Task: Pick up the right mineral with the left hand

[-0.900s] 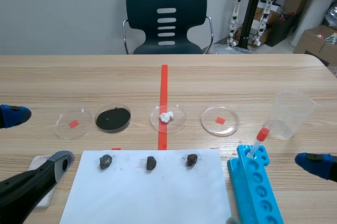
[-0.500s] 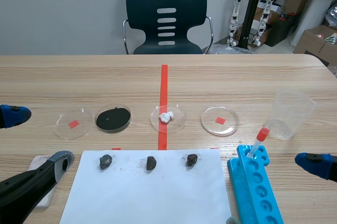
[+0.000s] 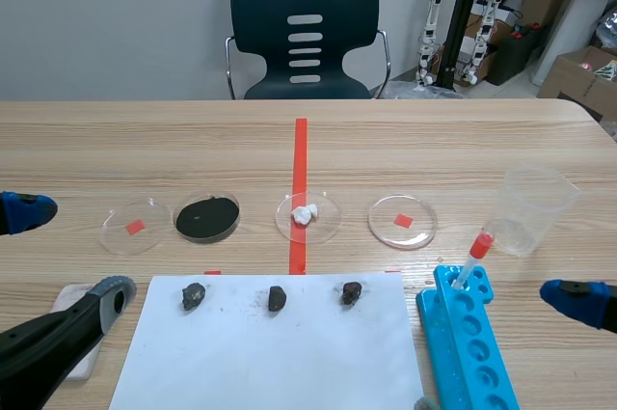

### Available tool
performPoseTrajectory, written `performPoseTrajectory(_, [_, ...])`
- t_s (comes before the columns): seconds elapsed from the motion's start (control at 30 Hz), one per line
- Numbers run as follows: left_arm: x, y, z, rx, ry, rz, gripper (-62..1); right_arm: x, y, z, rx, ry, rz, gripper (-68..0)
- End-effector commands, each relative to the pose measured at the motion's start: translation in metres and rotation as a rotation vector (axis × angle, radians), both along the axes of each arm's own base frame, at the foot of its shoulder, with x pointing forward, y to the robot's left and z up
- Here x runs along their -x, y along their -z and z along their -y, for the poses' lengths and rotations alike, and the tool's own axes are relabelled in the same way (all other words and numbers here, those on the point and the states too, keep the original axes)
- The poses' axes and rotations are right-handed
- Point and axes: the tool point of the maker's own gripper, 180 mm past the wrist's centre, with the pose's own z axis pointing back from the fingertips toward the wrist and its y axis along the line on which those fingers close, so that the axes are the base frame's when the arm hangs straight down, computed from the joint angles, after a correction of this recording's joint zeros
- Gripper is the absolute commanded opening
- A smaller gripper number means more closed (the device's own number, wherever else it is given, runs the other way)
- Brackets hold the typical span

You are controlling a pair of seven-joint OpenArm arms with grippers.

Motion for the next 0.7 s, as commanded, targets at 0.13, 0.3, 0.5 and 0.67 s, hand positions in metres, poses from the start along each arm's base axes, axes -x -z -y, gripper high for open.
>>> performPoseTrajectory(0.13, [0.001, 0.009, 0.000, -0.034, -0.004, -0.048, 1.4, -0.003, -0.007, -0.001, -0.014, 0.000, 0.026, 0.4])
performPoseTrajectory(0.3, [0.002, 0.040, 0.012, -0.092, 0.024, -0.237, 1.4, -0.003, -0.007, -0.001, -0.014, 0.000, 0.026, 0.4])
performPoseTrajectory(0.5, [-0.016, 0.071, 0.029, -0.158, -0.062, -0.419, 1.4, -0.003, -0.007, -0.001, -0.014, 0.000, 0.026, 0.4])
performPoseTrajectory(0.67, [-0.030, 0.078, 0.057, -0.199, -0.071, -0.489, 1.4, -0.003, -0.007, -0.001, -0.014, 0.000, 0.026, 0.4])
